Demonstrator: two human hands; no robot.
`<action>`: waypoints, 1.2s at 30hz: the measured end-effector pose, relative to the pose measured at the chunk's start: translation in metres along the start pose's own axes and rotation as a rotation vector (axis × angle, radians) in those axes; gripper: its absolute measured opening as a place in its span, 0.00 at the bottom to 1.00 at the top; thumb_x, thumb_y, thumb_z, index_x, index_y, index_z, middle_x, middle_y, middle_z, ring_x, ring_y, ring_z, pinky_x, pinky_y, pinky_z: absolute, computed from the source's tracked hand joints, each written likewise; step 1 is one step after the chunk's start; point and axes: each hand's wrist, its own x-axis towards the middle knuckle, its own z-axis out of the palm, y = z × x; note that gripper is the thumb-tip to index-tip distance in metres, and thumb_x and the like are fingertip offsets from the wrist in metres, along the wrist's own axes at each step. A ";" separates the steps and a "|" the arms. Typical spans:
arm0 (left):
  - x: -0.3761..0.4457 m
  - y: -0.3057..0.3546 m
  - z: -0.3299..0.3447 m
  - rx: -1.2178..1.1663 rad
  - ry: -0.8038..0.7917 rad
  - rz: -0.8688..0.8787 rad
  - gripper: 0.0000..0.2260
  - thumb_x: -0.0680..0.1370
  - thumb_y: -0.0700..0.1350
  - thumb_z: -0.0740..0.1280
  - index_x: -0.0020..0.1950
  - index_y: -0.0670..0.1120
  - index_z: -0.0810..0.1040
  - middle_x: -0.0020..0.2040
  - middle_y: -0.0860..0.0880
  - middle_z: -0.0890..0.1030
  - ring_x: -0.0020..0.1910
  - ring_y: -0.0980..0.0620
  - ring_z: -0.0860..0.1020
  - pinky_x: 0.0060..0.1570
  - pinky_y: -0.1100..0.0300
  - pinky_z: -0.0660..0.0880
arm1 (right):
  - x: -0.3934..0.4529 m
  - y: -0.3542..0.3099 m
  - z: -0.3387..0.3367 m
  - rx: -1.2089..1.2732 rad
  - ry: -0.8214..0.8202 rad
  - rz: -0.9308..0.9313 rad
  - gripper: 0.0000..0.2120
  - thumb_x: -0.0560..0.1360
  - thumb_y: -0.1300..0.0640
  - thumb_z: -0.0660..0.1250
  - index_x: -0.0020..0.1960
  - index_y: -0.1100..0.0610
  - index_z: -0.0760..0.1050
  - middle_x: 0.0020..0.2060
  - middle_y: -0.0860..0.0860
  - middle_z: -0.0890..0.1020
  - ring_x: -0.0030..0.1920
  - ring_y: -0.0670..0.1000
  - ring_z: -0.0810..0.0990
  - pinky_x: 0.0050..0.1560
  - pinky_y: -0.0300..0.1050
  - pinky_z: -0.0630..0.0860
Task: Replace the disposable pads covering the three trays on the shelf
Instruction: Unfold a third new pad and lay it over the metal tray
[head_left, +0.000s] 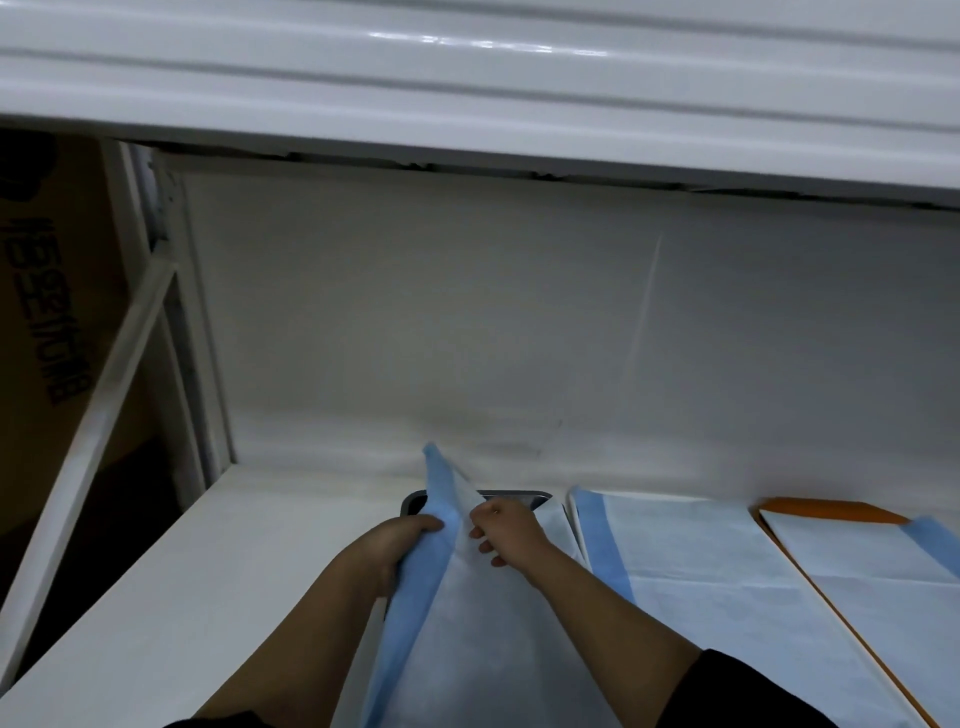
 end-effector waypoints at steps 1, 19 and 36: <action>0.000 -0.001 0.000 -0.003 0.013 -0.001 0.17 0.76 0.47 0.68 0.61 0.38 0.76 0.55 0.39 0.81 0.52 0.41 0.79 0.50 0.52 0.76 | 0.004 -0.001 0.001 -0.019 0.016 -0.008 0.09 0.77 0.56 0.58 0.54 0.56 0.74 0.44 0.51 0.79 0.41 0.51 0.77 0.39 0.42 0.73; 0.007 -0.014 0.010 0.033 -0.051 0.095 0.13 0.76 0.42 0.65 0.58 0.39 0.80 0.54 0.39 0.82 0.55 0.43 0.79 0.50 0.55 0.76 | 0.057 -0.067 -0.033 -0.015 -0.187 -0.138 0.17 0.83 0.51 0.49 0.65 0.57 0.68 0.59 0.54 0.72 0.62 0.52 0.69 0.63 0.46 0.67; 0.004 -0.024 0.021 0.321 0.036 0.290 0.11 0.78 0.44 0.60 0.35 0.47 0.69 0.34 0.48 0.71 0.35 0.54 0.70 0.34 0.63 0.65 | 0.071 -0.039 -0.078 -0.112 -0.004 -0.222 0.05 0.74 0.60 0.68 0.42 0.56 0.73 0.42 0.51 0.76 0.43 0.49 0.74 0.39 0.36 0.68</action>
